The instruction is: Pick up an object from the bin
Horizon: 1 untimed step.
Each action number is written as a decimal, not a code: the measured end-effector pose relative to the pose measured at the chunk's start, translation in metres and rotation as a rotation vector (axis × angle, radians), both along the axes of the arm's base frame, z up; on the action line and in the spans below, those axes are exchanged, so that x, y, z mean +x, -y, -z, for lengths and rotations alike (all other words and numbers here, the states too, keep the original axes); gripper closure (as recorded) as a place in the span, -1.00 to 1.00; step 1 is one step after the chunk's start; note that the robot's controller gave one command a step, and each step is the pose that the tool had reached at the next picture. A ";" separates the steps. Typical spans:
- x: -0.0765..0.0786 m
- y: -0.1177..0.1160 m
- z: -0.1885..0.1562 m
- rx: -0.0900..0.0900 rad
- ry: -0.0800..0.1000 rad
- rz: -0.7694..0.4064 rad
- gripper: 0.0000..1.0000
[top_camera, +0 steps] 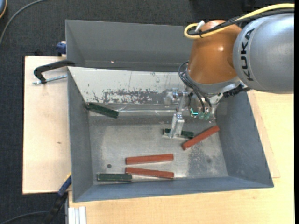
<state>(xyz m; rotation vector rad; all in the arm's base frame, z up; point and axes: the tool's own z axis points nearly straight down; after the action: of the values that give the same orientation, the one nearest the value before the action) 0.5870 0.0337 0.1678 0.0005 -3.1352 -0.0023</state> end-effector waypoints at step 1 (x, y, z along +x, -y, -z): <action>-0.041 0.057 0.101 -0.002 -0.002 0.145 -1.00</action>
Offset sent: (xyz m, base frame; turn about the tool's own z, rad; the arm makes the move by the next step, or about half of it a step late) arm -0.0392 -0.0556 -0.0978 0.1415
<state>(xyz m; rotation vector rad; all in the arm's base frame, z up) 0.5456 -0.0232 0.0667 -0.2259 -3.1255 0.0005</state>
